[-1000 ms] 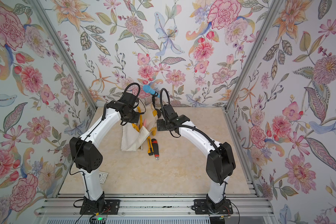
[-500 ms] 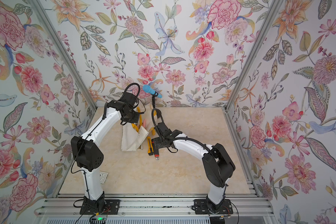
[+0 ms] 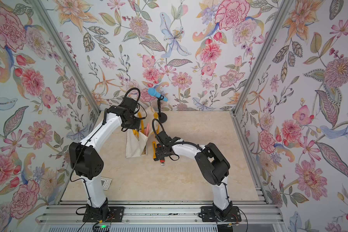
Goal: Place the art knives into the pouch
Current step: Pick up the utility knife at the center of the board.
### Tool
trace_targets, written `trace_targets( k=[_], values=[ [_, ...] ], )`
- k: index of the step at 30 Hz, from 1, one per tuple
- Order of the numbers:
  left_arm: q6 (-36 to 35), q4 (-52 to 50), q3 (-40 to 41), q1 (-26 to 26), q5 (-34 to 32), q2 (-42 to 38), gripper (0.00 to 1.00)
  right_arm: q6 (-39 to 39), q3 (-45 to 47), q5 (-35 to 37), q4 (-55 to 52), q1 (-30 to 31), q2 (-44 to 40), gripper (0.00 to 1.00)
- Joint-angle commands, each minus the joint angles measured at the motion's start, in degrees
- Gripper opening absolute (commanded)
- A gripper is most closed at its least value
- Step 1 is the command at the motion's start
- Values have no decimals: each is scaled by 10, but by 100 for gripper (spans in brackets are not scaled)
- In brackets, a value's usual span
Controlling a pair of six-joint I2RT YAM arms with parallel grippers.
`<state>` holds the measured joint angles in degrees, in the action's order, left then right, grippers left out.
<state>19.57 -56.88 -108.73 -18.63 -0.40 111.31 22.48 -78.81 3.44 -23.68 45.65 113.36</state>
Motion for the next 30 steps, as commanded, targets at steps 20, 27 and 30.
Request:
trace_targets(
  k=[20,27,30],
  values=[
    [2,-12,12,9,-20,-26,0,-9,-68,57,-18,12,69,71],
    [2,-13,9,9,-21,-22,0,-8,-62,55,-20,6,69,70],
    [4,-12,8,9,-21,-21,0,-12,-68,53,-27,7,78,70]
  ],
)
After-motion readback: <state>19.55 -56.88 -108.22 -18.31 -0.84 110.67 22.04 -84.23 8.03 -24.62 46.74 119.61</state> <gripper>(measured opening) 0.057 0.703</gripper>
